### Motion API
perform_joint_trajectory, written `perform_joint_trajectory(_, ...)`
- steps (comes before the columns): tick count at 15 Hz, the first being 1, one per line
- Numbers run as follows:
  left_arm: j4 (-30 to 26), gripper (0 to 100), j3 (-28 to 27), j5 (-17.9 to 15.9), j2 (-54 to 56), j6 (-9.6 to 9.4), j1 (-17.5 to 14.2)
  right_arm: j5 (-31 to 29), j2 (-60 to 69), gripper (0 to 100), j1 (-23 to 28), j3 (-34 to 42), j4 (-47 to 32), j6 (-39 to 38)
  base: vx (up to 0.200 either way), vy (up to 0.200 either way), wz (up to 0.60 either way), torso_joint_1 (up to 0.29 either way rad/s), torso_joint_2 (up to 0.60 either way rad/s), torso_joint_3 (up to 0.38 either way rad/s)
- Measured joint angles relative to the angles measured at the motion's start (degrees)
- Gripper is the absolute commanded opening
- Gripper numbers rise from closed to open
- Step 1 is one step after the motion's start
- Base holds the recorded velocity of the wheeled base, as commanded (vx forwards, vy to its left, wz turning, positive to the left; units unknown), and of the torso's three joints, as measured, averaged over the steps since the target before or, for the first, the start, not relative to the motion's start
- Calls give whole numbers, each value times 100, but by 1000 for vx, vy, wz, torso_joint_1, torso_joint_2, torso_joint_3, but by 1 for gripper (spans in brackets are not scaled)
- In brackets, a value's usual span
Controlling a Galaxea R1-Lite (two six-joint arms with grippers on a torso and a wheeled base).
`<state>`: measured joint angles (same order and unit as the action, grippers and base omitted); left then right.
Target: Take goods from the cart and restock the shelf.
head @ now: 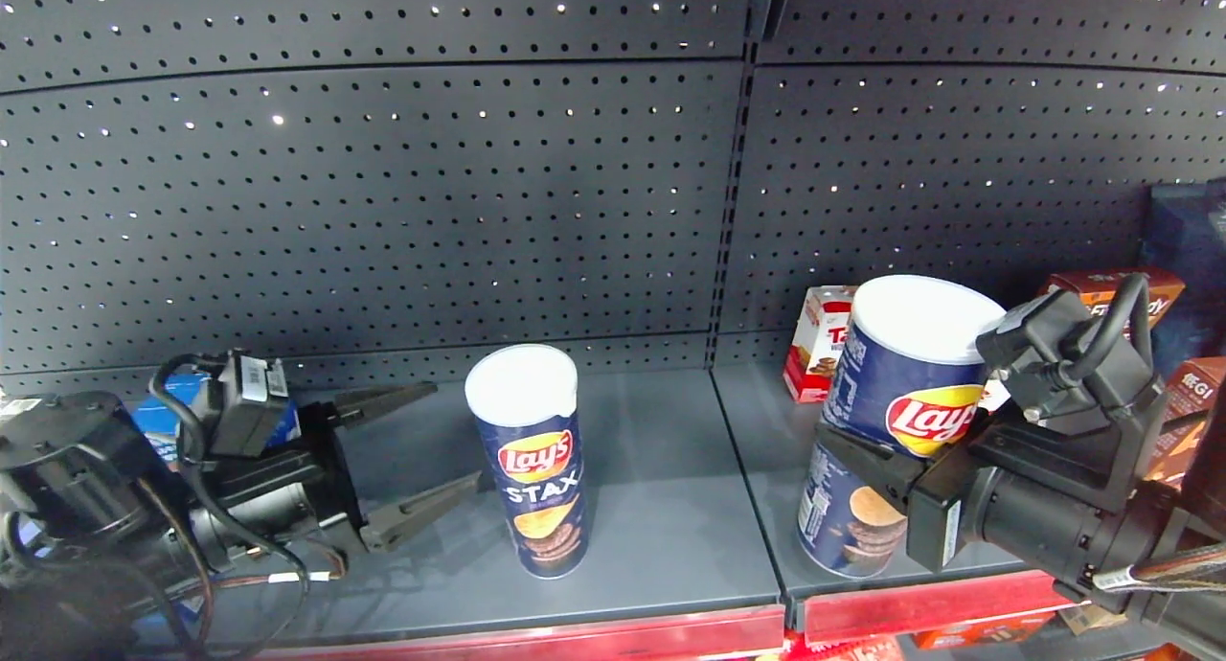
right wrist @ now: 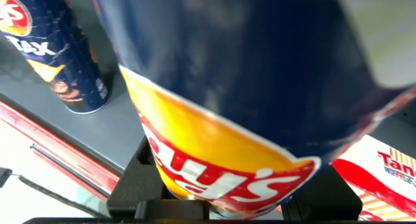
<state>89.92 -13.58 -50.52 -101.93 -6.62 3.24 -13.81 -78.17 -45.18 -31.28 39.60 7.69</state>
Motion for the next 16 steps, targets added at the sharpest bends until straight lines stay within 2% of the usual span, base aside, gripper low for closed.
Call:
perform_joint_trajectory(1, 2, 100, -24, 2, 193, 39, -82, 7, 0, 0, 28, 0, 4, 0, 0, 0, 0, 0, 0, 0)
perform_joint_trajectory(4, 5, 100, -85, 18, 827, 339, -445, 10, 0, 0, 65, 0, 17, 0, 0, 0, 0, 0, 0, 0)
perform_joint_trajectory(5, 5, 100, -96, 200, 1012, 386, -618, 13, 0, 0, 87, 0, 61, 7, 0, 0, 0, 0, 0, 0)
perform_joint_trajectory(8, 0, 100, -107, 1836, 1399, 435, -828, 21, 2, 0, 146, 9, 132, 10, 0, 0, 0, 0, 0, 0)
perform_joint_trajectory(11, -283, 100, -80, 2849, 1863, 457, -922, 13, 20, 0, 180, -6, 134, 7, 0, 0, 0, 0, 0, 0)
perform_joint_trajectory(14, -1393, 100, -80, 3939, 2555, 474, -1192, 11, 88, 0, 185, 26, 129, 11, 0, 0, 0, 0, 0, 0)
perform_joint_trajectory(15, -1872, 100, -69, 4319, 2872, 532, -1269, 11, 118, 0, 185, 67, 123, 10, 0, 0, 0, 0, 0, 0)
perform_joint_trajectory(16, -2321, 100, -61, 4543, 3222, 605, -1321, 11, 157, 0, 185, 91, 124, 11, 0, 0, 0, 0, 0, 0)
